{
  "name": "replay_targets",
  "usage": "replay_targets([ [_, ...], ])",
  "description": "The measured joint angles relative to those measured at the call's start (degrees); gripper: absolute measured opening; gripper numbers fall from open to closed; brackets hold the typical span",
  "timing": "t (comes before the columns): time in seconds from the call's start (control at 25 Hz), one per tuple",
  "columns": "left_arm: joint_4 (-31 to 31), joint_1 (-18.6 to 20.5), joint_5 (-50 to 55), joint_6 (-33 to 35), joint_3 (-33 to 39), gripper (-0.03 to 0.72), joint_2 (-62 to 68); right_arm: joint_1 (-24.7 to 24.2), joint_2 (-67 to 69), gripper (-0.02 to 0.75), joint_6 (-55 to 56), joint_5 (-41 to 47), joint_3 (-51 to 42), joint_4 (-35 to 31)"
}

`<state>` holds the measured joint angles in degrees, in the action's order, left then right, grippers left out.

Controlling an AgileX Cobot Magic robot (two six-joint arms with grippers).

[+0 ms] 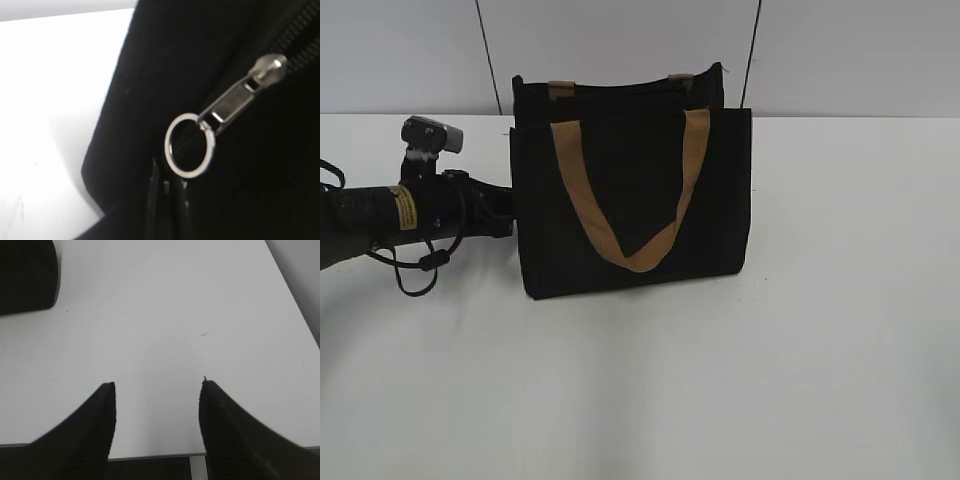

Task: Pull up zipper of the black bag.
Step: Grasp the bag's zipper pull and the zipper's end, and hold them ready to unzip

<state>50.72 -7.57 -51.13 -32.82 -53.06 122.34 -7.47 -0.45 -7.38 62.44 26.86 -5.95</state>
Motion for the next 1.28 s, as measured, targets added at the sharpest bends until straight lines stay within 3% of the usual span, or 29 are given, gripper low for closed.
replay_targets([
  [0.28,2.50,0.00,4.55,0.00,0.00,0.019,-4.07,0.00,0.00,0.409,0.00,0.00,0.00,0.00],
  [0.8,7.85,-0.29,15.78,-0.79,0.05,0.018,-24.84,0.00,0.00,0.409,0.00,0.00,0.00,0.00],
  [1.28,8.98,-7.43,20.85,-0.91,0.05,0.018,-34.68,0.00,0.00,0.409,0.00,0.00,0.00,0.00],
])
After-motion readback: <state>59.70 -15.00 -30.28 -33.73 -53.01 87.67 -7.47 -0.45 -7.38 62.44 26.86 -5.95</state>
